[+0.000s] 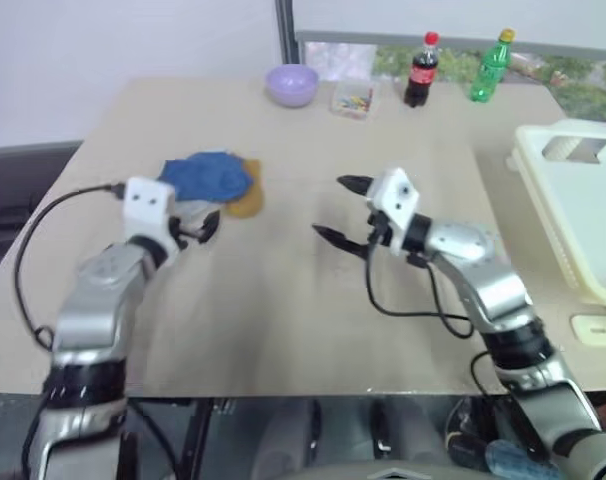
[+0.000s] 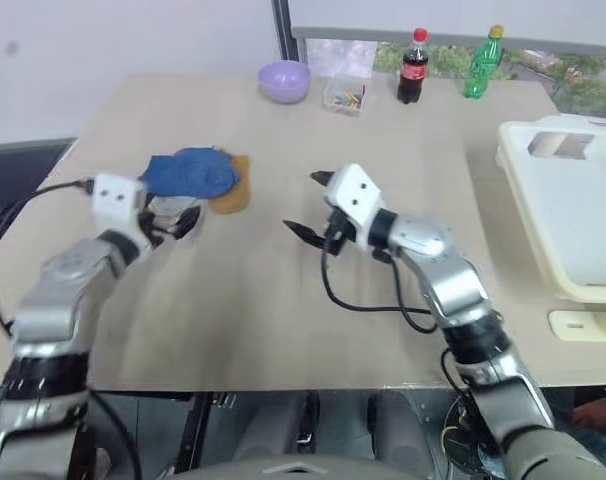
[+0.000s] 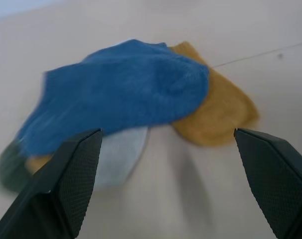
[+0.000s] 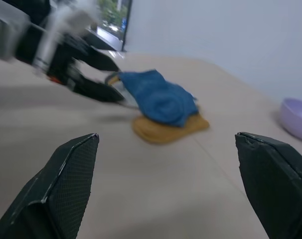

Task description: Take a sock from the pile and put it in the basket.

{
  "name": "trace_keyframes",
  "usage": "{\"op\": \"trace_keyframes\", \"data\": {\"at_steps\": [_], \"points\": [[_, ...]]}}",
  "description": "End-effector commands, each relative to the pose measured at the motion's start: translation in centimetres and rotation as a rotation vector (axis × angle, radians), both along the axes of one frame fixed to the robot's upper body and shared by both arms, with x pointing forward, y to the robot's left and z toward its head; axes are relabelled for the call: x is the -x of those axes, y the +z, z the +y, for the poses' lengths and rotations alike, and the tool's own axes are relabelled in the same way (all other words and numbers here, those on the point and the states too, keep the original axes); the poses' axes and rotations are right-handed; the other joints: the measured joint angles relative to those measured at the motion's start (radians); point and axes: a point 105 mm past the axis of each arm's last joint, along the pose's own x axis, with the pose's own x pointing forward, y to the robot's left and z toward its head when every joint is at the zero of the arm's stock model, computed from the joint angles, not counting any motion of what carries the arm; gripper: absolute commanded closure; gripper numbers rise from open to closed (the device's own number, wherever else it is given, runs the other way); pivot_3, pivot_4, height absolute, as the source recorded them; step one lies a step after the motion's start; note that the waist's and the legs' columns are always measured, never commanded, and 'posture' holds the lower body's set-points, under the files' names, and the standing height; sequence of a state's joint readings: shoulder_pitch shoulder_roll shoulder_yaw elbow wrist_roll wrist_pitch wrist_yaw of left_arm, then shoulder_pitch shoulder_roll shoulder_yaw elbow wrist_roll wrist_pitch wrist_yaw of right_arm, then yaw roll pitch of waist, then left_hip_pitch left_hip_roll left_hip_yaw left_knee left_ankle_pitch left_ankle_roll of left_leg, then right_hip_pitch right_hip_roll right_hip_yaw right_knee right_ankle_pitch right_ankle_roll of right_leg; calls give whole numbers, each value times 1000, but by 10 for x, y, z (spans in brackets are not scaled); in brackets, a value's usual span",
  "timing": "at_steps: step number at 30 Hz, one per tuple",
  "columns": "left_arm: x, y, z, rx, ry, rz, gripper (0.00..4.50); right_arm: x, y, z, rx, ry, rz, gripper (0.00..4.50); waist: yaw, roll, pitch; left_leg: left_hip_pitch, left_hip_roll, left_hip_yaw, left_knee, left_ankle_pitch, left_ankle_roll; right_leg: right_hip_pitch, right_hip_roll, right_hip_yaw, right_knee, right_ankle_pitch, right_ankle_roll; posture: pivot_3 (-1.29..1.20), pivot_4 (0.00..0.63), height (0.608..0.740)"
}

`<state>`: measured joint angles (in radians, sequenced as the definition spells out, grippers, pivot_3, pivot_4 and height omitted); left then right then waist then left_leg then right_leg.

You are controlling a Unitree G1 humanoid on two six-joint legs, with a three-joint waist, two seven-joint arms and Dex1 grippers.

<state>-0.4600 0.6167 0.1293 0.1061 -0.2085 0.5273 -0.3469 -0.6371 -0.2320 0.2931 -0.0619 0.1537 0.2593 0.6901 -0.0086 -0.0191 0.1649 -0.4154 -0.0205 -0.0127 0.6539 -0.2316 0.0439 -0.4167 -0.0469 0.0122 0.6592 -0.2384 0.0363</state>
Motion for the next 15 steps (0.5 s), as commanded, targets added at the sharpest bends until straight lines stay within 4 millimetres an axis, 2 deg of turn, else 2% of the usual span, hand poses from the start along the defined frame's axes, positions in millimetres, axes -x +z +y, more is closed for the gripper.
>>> {"op": "trace_keyframes", "data": {"at_steps": [1, 2, 5, 10, 11, 12, 14, 15], "points": [[-18, -4, -1, -54, 15, -2, 0, -4, 12, 2, -23, -17, -67, 27, -1, 0, 0, -1, 0, 0, 0, 0, 0, 0, 0, 0, 0, 0, 0, 0, 150, 740], [-23, -9, -2, -57, 13, 10, 0, -4, 12, 3, -28, -22, -69, 27, -1, 0, 0, 0, 0, 0, 0, 0, 0, 0, -1, 0, 0, 0, 0, 0, 150, 740], [-33, -17, -2, -67, 32, 27, 801, -4, 10, 3, -33, -39, -69, 0, -4, 0, 0, -1, 0, 1, -1, 0, 0, -2, -3, 1, 0, 0, 0, 0, 150, 740], [-42, -15, -4, -38, 37, 5, 2754, 0, 4, -3, -36, -71, -49, 0, -4, 0, 0, -1, 0, 0, -1, -1, 2, -3, -4, 1, 2, 0, 0, 0, 150, 740], [-43, -15, -3, -36, 41, 4, 3370, 1, 3, -4, -37, -79, -44, 0, -5, 0, 0, -1, 0, 0, -1, -1, 2, -3, -4, 1, 3, 0, 0, 0, 150, 740], [-43, -15, -2, -35, 44, 0, 3648, 1, 2, -5, -38, -85, -39, 0, -5, 0, 0, -1, 0, 0, -1, -1, 2, -3, -4, 1, 3, 0, 0, 0, 150, 740], [-43, -12, -3, -27, 43, -18, 4488, 1, 1, -7, -38, -94, -34, 0, -5, 0, 0, 0, 0, 1, -1, -1, 2, -3, -4, 2, 4, 0, 0, 0, 150, 740], [-42, -9, -3, -20, 38, -28, 4488, 2, 1, -7, -38, -96, -34, 0, -5, 0, 0, 0, 0, 1, -1, -1, 2, -3, -4, 2, 4, 0, 0, 0, 150, 740]]}}
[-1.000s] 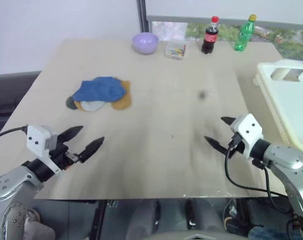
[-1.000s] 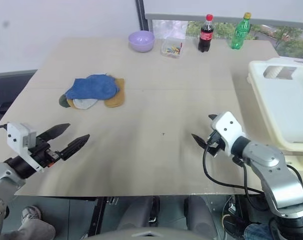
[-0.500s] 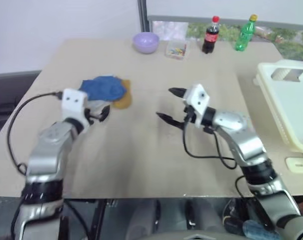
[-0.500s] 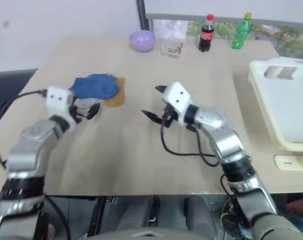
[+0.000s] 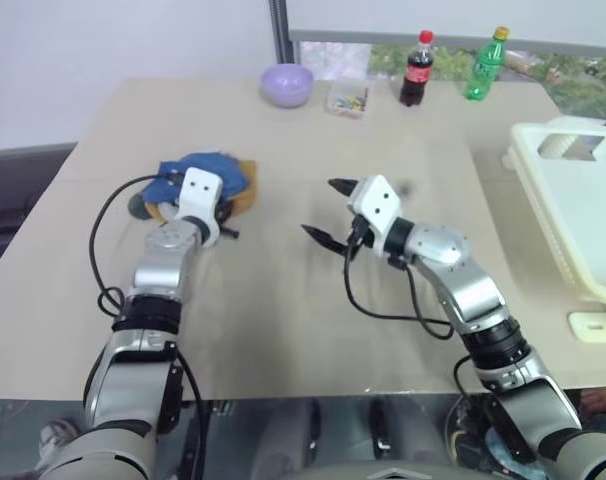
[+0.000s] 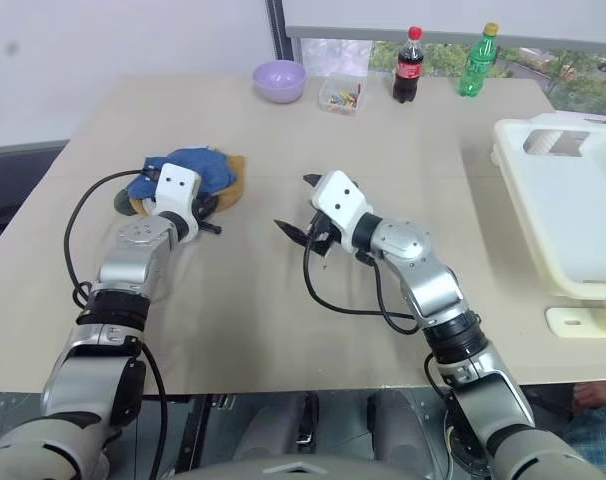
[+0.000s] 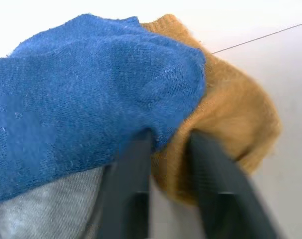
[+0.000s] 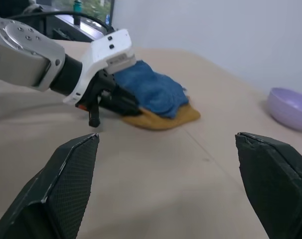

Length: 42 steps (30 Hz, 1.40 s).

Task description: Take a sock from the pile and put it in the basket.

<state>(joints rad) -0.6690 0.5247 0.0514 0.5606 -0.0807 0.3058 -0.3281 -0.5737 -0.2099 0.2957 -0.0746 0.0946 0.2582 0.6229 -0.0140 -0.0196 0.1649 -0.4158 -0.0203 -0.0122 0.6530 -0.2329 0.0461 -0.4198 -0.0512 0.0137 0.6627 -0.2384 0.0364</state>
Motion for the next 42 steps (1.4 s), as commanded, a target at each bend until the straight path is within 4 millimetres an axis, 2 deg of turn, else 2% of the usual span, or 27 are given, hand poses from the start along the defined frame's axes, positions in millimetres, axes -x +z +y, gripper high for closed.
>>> {"op": "trace_keyframes", "data": {"at_steps": [1, 10, 11, 12, 14, 15, 16, 22, 28, 31, 35, 42], "points": [[0, 22, 2, 10, -1, -87, 4488, 4, 16, -2, -32, -8, -53, 0, 0, 0, 0, 0, 0, 0, 0, 0, 0, 0, 0, 0, 0, 0, 0, 0, 150, 740], [17, 31, -5, 44, -49, -135, 4488, 2, 17, 2, -29, 6, -56, 0, 0, 0, 0, 0, 0, 0, 0, 0, 1, 0, -1, 1, 0, 0, 0, 0, 150, 740], [18, 33, -4, 42, -43, -141, 3862, 2, 17, 3, -29, 8, -57, 0, 0, 0, 0, 0, 0, 0, 0, 0, 1, 0, -1, 2, 0, 0, 0, 0, 150, 740], [19, 35, -5, 34, -40, -150, 3630, 2, 17, 4, -28, 11, -58, 0, 0, 0, 0, 0, 0, -1, 0, 0, 1, 0, -1, 2, 0, 0, 0, 0, 150, 740], [18, 40, -5, 10, -16, -170, 2879, 3, 18, 4, -32, 18, -63, 0, 2, 0, 0, 0, 0, -1, 0, 0, 1, 0, -1, 2, 0, 0, 0, 0, 150, 740], [17, 42, -5, 4, -8, -174, 2255, 3, 19, 5, -35, 21, -65, 0, 2, 0, 0, 0, 0, -1, 0, 0, 1, 0, -1, 2, 0, 0, 0, 0, 150, 740], [17, 42, -3, -3, 4, -175, 1891, 4, 20, 5, -42, 28, -70, 0, 2, 0, 0, 0, 0, -1, 0, 0, 1, 0, -1, 2, 0, 0, 0, 0, 150, 740], [9, 40, 6, -33, 47, -153, 1891, 8, 29, 6, -86, 52, -83, 0, 1, 0, 0, 0, 0, -1, 0, 0, 0, 0, -1, 0, 0, 0, 0, 0, 150, 740], [-2, 36, 7, -54, 61, -134, 1891, 8, 28, 4, -87, 38, -84, 0, 1, 0, 0, 0, -1, 0, 0, 0, -1, 0, 0, -1, 0, 0, 0, 0, 150, 740], [-4, 29, 2, -59, 40, -109, 2695, 8, 27, 3, -85, 28, -80, 0, 1, 0, 0, 0, -1, 0, 0, 0, -1, 0, 0, -1, 0, 0, 0, 0, 150, 740], [-4, 28, -2, -48, 23, -112, 4445, 7, 25, 1, -79, 16, -81, 0, 1, 0, 0, 0, -1, 0, 0, 0, 0, 0, 0, 0, 0, 0, 0, 0, 150, 740], [3, 41, 1, -23, 17, -155, 4445, 7, 24, 2, -79, 10, -80, 0, 1, 0, 0, 0, 0, 0, 0, 0, 0, 0, 0, 0, 0, 0, 0, 0, 150, 740]]}}
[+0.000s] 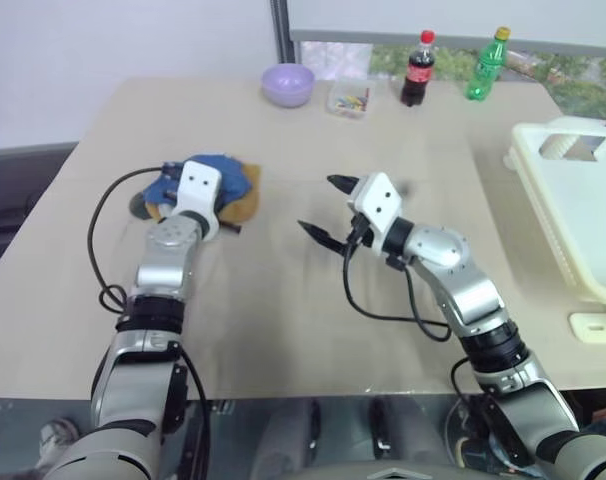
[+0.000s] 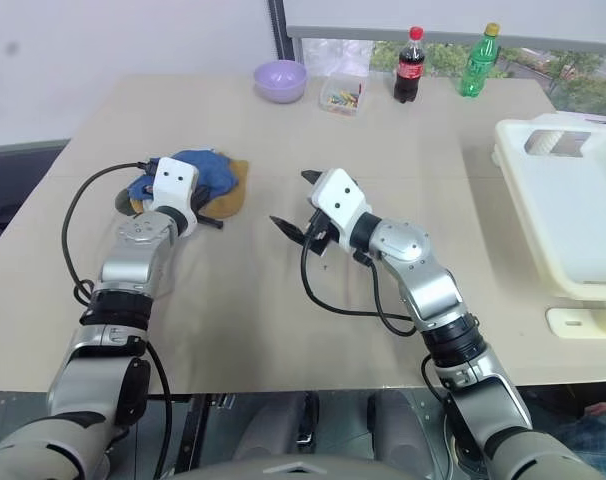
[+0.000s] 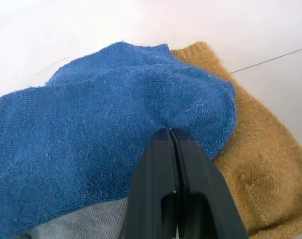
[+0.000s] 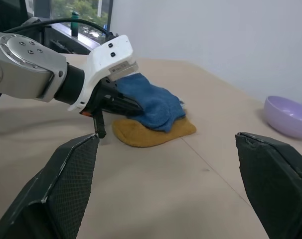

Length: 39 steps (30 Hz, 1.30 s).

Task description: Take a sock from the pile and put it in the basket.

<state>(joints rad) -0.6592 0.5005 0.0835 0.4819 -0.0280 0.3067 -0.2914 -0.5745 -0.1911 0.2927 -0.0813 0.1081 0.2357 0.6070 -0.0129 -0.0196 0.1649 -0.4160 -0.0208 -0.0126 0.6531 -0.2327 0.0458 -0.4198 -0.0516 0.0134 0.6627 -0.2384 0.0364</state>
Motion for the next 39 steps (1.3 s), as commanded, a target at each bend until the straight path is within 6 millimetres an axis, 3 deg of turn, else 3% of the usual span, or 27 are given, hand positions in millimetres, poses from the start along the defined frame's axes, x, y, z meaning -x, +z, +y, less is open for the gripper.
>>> {"op": "trace_keyframes", "data": {"at_steps": [1, 13, 18, 19, 21, 26, 35, 38, 39], "points": [[7, 26, 5, 25, -11, -84, 4445, 4, 16, -1, -37, 1, -59, 0, -1, 0, 0, 0, 0, 0, 0, 0, 0, 0, 0, 0, 0, 0, 0, 0, 150, 740], [47, 35, -21, 209, -163, -23, 4445, 3, 15, -2, -34, -3, -60, 0, -1, 0, 0, 0, 0, -1, 0, 0, 0, 0, -1, 2, 0, 0, 0, 0, 150, 740], [43, 30, -3, 161, -73, -20, 4445, 3, 15, -1, -35, -1, -59, 0, -1, 0, 0, 0, 0, -1, 0, 0, 0, 0, 0, 2, 0, 0, 0, 0, 150, 740], [40, 30, -1, 154, -61, -21, 3945, 3, 15, 0, -35, 0, -59, 0, -1, 0, 0, 1, 0, -1, 0, 0, 0, 0, 0, 2, 0, 0, 0, 0, 150, 740], [34, 34, 3, 146, -16, -38, 3368, 3, 16, 0, -36, 2, -60, 0, -1, 0, 0, 1, 0, -1, 0, 0, 0, 0, 0, 1, 0, 0, 0, 0, 150, 740], [15, 35, 13, 97, 110, -60, 926, 2, 16, -2, -33, -7, -62, 0, 3, 0, 0, 0, 0, -1, 0, 0, -1, 0, 0, 0, 0, 0, 0, 0, 150, 740], [-4, 18, 11, 106, 126, -7, 926, 2, 15, -2, -30, -16, -61, 0, -1, 0, 0, 0, 0, 0, 0, 2, -3, 0, 1, 0, 0, 0, 0, 0, 150, 740], [-5, 17, 9, 112, 114, -7, 2208, 2, 15, -3, -29, -23, -61, 0, 0, 0, 0, 0, 0, 0, 0, 2, -3, 0, 0, 0, 0, 0, 0, 0, 150, 740], [-5, 18, 8, 114, 110, -12, 2421, 2, 15, -3, -29, -25, -61, 0, 0, 0, 0, 0, 0, 0, 0, 2, -3, 0, 0, 0, 0, 0, 0, 0, 150, 740]]}}
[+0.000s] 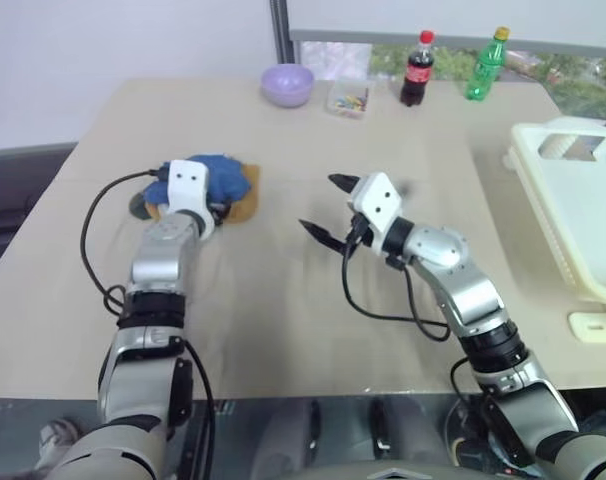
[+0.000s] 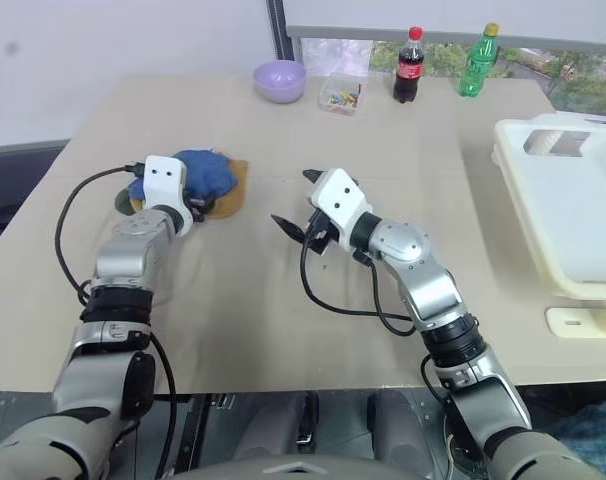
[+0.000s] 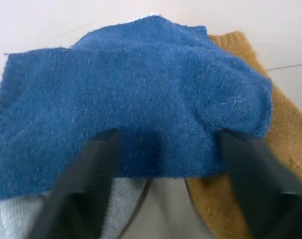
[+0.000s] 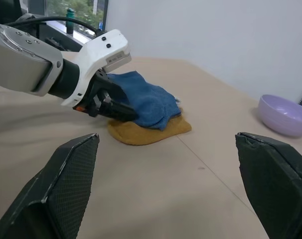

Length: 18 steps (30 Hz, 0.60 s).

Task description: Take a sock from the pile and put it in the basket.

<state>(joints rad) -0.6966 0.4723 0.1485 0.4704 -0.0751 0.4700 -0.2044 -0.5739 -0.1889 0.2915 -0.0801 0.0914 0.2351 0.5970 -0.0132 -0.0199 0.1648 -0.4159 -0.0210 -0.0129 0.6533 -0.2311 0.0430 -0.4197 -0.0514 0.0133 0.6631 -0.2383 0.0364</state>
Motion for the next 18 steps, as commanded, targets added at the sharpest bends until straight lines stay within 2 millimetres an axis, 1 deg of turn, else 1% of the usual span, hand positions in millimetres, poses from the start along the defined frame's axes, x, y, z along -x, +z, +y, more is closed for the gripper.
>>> {"op": "trace_keyframes", "data": {"at_steps": [1, 2, 4, 5, 6, 10, 15, 18], "points": [[-3, 20, -4, -8, -23, -76, 2909, 3, 15, -3, -35, -8, -54, 0, 0, 0, 0, 0, 0, 0, 0, 0, 0, 0, 0, 0, 0, 0, 0, 0, 150, 740], [-3, 21, -5, -6, -26, -86, 3203, 3, 15, -3, -35, -9, -54, 0, 0, 0, 0, 0, 0, 0, 0, 0, 0, 0, 0, 0, 0, 0, 0, 0, 150, 740], [-1, 24, -5, -8, -29, -99, 3952, 4, 15, -3, -36, -11, -53, 0, 0, 0, 0, 0, 0, 0, 0, 0, 0, 0, 0, 0, 0, 0, 0, 0, 150, 740], [0, 25, -5, -7, -30, -106, 4412, 4, 14, -2, -36, -11, -52, 0, 0, 0, 0, 0, 0, 0, 0, 0, 0, 0, 0, 0, 0, 0, 0, 0, 150, 740], [1, 26, -5, -6, -31, -111, 4474, 4, 14, -2, -37, -10, -51, 0, 0, 0, 0, 0, 0, 0, 0, 0, 0, 0, 0, 0, 0, 0, 0, 0, 150, 740], [9, 33, -6, 23, -45, -136, 4474, 3, 15, 0, -39, -7, -54, 0, -1, 0, 0, 0, 0, 0, 0, 0, 0, 0, 0, 1, 0, 0, 0, 0, 150, 740], [21, 34, -9, 90, -69, -123, 4474, 2, 16, 1, -39, -3, -56, 0, -1, 0, 0, 0, 0, 0, 0, 0, 0, 0, -1, 2, 0, 0, 0, 0, 150, 740], [31, 32, -19, 152, -113, -93, 4474, 1, 16, 1, -38, -3, -58, 0, -1, 0, 0, 0, 0, 0, 0, -1, 1, 0, -1, 2, 0, 0, 0, 0, 150, 740]]}}
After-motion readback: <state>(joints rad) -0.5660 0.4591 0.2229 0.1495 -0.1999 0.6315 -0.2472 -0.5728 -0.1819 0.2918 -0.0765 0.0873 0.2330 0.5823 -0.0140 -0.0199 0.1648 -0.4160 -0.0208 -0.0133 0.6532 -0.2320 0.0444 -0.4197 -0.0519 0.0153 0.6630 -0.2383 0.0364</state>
